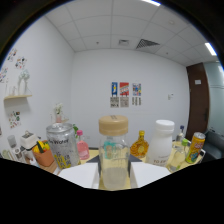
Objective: Make me a cup of Mount Fuji.
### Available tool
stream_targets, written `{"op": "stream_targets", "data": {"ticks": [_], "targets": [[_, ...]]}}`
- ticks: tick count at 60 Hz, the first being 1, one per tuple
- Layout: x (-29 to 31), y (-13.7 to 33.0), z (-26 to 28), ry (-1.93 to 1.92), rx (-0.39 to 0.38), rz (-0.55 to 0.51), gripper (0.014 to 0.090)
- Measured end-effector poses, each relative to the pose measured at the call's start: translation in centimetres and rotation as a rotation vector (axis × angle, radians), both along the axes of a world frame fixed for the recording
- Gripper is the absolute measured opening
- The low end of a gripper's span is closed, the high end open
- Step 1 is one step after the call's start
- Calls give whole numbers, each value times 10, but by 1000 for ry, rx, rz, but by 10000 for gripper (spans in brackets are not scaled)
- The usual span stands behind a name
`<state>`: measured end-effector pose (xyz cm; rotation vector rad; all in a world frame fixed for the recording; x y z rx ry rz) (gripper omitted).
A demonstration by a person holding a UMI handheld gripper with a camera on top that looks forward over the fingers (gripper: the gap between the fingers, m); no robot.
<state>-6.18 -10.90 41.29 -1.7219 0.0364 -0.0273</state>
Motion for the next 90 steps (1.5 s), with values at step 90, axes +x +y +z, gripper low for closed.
{"op": "stream_targets", "data": {"ticks": [90], "targets": [[-7, -90, -260, 1979, -22, 17, 413]]}}
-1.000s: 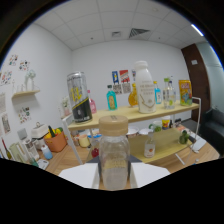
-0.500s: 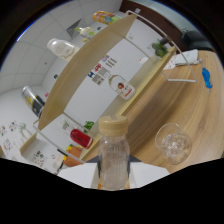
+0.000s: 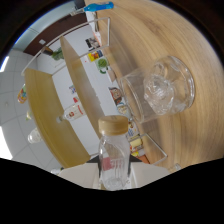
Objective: Make me a cup of Mount Fuji.
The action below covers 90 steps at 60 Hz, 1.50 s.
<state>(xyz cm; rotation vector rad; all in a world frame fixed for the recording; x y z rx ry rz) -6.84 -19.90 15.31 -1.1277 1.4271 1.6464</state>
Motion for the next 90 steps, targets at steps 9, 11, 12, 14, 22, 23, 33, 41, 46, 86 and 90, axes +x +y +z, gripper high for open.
{"op": "stream_targets", "data": {"ticks": [9, 11, 12, 14, 22, 23, 33, 41, 46, 86, 90], "targets": [[6, -1, -2, 86, 0, -16, 412], [5, -1, -2, 85, 0, -11, 412], [4, -2, -2, 82, -2, -8, 414], [3, -2, -1, 79, -1, 1, 412], [-4, -4, 17, -18, 15, 37, 413], [-6, -5, 21, -52, 17, 44, 414], [-16, -9, 53, -620, 67, 84, 416], [-15, -5, 58, -1146, 81, 64, 416], [-18, -2, 39, -1407, 66, 85, 413], [-40, 0, -98, -1941, 6, 288, 426], [-40, -3, -98, -1934, 2, 289, 433]]}}
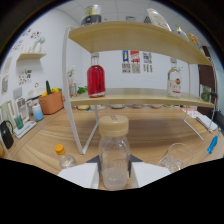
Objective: Make me a cup of Mount Fuji.
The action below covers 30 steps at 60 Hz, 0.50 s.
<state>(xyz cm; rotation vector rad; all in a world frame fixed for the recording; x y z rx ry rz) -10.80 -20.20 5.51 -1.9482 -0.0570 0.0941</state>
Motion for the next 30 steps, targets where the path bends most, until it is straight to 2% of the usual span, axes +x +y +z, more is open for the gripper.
{"op": "stream_targets", "data": {"ticks": [7, 15, 17, 20, 21, 23, 30], "targets": [[-1, -7, -2, 4, -14, 3, 436], [-2, -18, -3, 12, -59, 8, 544], [-2, -21, -1, 16, -73, 14, 632], [-3, -28, 4, 28, -94, 27, 839], [-3, -30, 7, 33, -97, 29, 865], [-1, -36, 14, 44, -100, 27, 835], [15, -56, 44, 46, -88, -2, 855]]}}
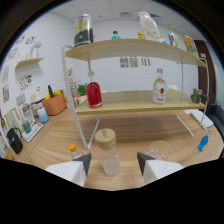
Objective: Make me a cup of Mount Fuji.
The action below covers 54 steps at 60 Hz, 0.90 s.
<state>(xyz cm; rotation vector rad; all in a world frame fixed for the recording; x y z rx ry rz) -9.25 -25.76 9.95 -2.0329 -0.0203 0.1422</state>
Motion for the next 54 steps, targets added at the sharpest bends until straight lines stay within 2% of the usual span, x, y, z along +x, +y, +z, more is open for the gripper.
{"op": "stream_targets", "data": {"ticks": [11, 20, 27, 39, 47, 54], "targets": [[39, -33, 37, -61, -55, -29, 851], [67, -45, 98, -71, -66, -55, 851], [83, -36, 171, -69, 2, -88, 853], [93, 22, 286, -97, 261, -78, 863], [107, 75, 314, -107, 359, -91, 866], [119, 119, 313, -127, 373, -117, 864]]}}
